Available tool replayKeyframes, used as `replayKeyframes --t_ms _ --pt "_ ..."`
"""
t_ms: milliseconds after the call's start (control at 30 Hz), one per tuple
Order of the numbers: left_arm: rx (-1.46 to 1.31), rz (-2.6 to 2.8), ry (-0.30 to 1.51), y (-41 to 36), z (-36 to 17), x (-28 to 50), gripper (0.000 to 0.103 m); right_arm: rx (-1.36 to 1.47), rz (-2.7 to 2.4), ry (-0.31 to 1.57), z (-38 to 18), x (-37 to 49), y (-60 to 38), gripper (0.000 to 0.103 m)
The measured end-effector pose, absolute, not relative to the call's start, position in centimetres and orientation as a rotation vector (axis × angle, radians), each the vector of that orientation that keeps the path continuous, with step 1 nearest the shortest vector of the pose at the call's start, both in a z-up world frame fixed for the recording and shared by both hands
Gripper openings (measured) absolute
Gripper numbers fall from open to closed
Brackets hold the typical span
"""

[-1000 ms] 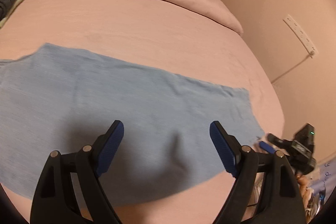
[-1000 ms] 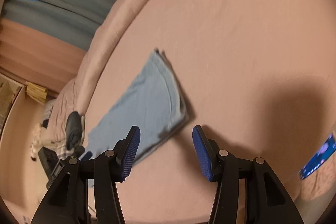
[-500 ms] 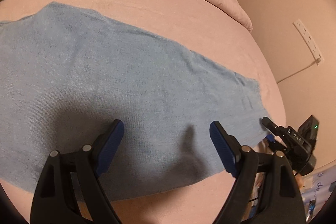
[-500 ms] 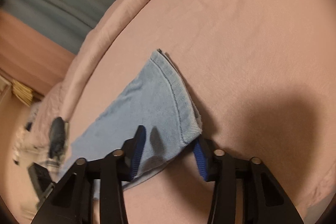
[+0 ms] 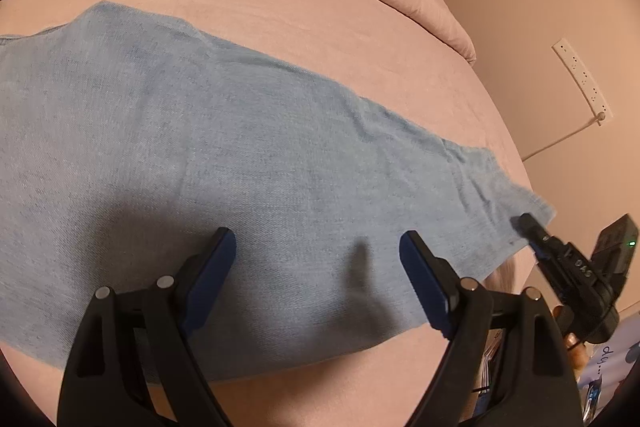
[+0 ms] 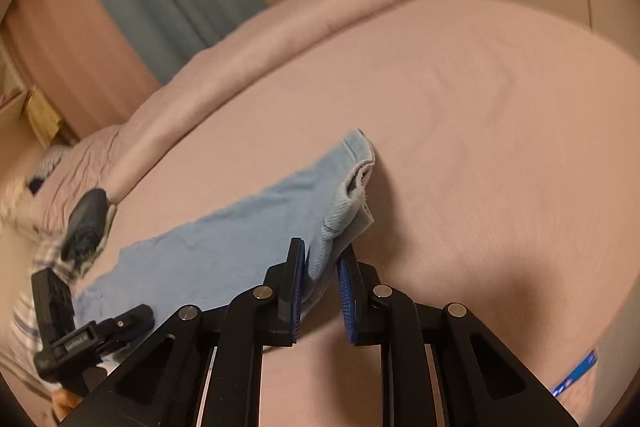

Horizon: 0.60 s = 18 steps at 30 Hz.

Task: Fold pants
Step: 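Grasp the folded hem with right tool and lift it toward the waistband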

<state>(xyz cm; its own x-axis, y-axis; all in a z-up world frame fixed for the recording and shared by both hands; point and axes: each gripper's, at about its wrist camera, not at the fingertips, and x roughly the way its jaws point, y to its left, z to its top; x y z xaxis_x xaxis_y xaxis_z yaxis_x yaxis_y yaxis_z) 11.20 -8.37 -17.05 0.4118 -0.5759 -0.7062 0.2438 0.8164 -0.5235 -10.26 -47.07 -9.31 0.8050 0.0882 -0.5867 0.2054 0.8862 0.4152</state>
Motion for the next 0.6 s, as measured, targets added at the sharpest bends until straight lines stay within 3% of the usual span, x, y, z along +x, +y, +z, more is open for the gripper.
replayKeyframes --t_ms 600 --pt "-0.448 -0.552 1.029 -7.1 -17.1 11.1 0.088 0.485 0.175 0.489 -7.9 -10.8 -44.8 0.018"
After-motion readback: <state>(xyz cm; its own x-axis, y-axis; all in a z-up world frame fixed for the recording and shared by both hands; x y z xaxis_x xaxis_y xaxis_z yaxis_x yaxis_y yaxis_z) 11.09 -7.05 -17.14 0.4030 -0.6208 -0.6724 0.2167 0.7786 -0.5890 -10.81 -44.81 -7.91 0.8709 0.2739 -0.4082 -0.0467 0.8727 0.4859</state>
